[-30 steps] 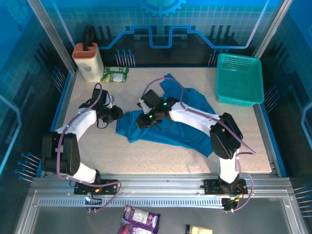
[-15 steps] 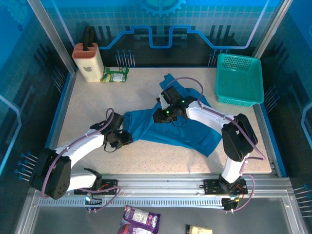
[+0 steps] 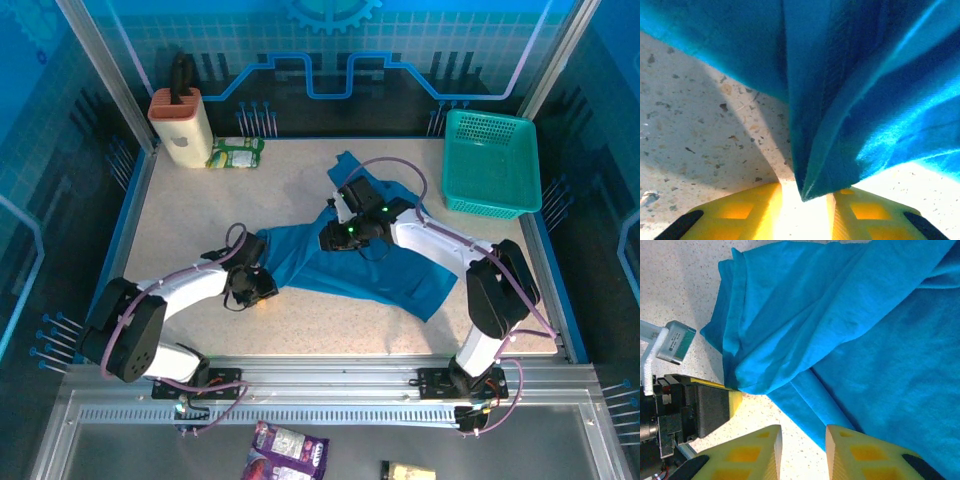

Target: Fold the inside-out t-shirt

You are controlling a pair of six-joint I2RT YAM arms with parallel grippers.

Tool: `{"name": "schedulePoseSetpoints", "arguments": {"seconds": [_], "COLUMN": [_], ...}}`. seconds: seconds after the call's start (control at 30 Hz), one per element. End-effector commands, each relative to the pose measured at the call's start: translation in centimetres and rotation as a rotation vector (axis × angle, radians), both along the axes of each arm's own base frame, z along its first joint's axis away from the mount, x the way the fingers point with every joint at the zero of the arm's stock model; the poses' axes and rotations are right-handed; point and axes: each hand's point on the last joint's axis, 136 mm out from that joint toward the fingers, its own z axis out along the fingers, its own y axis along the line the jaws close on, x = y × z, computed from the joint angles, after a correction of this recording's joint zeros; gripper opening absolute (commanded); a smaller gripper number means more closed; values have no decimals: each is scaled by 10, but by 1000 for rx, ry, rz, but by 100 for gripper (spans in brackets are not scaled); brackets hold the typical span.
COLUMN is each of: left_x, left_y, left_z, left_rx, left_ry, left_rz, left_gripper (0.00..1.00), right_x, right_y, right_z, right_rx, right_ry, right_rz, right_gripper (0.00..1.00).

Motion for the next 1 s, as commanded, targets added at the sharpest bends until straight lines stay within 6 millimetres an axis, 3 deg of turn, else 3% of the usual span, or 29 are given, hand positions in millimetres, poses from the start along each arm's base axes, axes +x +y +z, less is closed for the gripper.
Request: {"name": "schedulePoseSetpoints", "arguments": {"seconds": [0.0, 0.63, 0.97], "left_x": [16, 49, 46], "left_y": [-4, -5, -3], "left_z": [-3, 11, 10], "left_rx": [27, 107, 115], "left_ry": [-45, -107, -92], "left_rz": [-19, -93, -84], "left_gripper": [30, 25, 25], "right_x": [1, 5, 6], "right_y": [-4, -11, -12], "right_z": [10, 20, 20], "right_rx": [22, -5, -5], "right_ry": [-11, -39, -40], "right_rz": [-18, -36, -40], "right_gripper": [30, 28, 28]}}
